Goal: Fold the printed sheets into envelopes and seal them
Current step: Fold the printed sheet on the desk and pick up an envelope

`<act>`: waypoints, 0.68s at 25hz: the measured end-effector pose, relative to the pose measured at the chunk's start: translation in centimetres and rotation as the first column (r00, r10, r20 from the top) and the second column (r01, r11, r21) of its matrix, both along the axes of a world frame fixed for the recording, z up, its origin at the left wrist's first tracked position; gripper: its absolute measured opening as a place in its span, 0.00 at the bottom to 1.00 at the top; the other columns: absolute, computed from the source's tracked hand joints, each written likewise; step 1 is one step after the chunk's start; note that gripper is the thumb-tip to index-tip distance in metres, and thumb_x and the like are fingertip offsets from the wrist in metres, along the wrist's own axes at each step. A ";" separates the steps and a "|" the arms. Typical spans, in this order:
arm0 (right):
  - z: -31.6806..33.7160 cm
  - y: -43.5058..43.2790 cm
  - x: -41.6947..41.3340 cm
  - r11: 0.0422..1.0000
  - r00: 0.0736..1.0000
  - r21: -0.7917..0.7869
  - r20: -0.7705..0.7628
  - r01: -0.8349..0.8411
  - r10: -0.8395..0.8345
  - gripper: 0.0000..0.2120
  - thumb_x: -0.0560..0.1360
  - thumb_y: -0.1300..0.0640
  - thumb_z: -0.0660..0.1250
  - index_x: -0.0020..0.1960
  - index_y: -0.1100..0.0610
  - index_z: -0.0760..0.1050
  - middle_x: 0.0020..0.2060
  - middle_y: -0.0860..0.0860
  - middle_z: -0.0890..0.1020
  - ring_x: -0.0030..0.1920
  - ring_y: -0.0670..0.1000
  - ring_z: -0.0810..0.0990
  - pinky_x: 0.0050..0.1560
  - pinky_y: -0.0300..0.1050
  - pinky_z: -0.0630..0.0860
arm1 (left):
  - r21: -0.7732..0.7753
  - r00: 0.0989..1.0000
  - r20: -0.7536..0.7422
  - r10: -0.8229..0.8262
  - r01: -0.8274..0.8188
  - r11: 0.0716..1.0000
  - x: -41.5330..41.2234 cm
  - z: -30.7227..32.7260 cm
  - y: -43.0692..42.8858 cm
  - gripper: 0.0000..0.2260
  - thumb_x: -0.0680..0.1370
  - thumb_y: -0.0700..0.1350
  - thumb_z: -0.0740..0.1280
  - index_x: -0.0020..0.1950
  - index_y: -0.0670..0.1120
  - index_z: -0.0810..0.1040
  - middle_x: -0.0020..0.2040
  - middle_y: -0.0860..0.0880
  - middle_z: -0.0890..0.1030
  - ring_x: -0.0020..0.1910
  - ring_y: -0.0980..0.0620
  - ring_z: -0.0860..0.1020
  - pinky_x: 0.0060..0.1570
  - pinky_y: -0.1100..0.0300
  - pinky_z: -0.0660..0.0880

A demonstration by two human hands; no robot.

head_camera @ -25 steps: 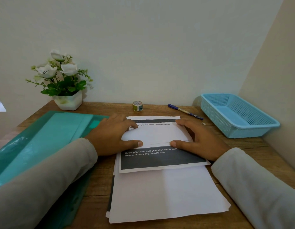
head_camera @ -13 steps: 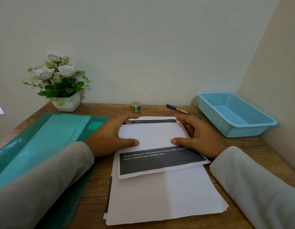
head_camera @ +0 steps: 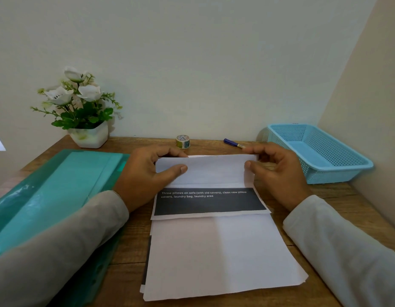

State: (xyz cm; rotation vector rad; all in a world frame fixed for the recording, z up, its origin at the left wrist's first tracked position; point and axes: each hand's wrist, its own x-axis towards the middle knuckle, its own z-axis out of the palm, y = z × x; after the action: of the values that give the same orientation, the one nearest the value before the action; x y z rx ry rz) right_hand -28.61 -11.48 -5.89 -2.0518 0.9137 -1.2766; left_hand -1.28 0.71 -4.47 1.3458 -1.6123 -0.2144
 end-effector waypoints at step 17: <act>-0.6 -0.2 -0.1 0.998 0.940 0.040 -0.335 -0.058 0.068 0.16 0.74 0.66 0.72 0.53 0.46 0.80 0.53 0.45 0.82 0.58 0.45 0.80 0.62 0.43 0.76 | 0.192 0.926 0.338 -0.168 0.107 0.976 0.2 -1.6 -0.6 0.17 0.73 0.66 0.67 0.51 0.55 0.81 0.57 0.59 0.82 0.58 0.60 0.79 0.58 0.54 0.78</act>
State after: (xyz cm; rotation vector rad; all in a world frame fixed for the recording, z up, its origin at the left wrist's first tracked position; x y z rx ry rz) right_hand -28.73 -11.66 -6.45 -2.2985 0.9976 -0.8862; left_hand -1.10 0.14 -6.07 1.4624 -2.0332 -0.2074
